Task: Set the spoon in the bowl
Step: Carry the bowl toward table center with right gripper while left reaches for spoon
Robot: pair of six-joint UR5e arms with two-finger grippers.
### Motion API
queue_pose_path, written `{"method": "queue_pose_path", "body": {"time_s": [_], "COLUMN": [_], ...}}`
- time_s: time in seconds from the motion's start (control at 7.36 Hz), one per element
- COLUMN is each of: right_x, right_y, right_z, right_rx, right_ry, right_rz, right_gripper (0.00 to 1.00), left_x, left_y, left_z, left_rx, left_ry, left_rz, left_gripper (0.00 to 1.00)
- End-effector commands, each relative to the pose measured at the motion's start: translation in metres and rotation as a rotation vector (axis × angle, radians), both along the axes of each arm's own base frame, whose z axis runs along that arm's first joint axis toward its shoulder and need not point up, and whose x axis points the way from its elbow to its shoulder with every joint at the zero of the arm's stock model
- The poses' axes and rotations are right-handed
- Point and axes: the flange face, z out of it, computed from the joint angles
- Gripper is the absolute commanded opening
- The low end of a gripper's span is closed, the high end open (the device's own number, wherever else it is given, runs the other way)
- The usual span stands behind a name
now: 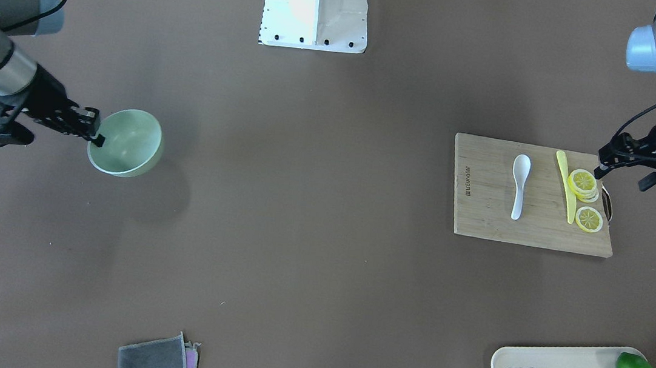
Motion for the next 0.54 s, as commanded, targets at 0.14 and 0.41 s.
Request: {"method": "queue_pose_path", "body": {"time_s": [0.14, 0.41], "right_x": [-0.152, -0.195], "right_y": [0.065, 0.1], "right_z": [-0.125, -0.156], "right_rx": [-0.08, -0.09], "right_ry": [0.014, 0.008], "right_rz": [0.073, 0.085], "right_gripper": [0.0, 0.0], "left_x": [0.098, 0.126], "left_y": [-0.005, -0.01], "left_z": [-0.015, -0.003], "left_rx": [0.002, 0.006], "left_ry": [-0.048, -0.074], "left_rz": [0.025, 0.058], "left_gripper": [0.92, 0.88]}}
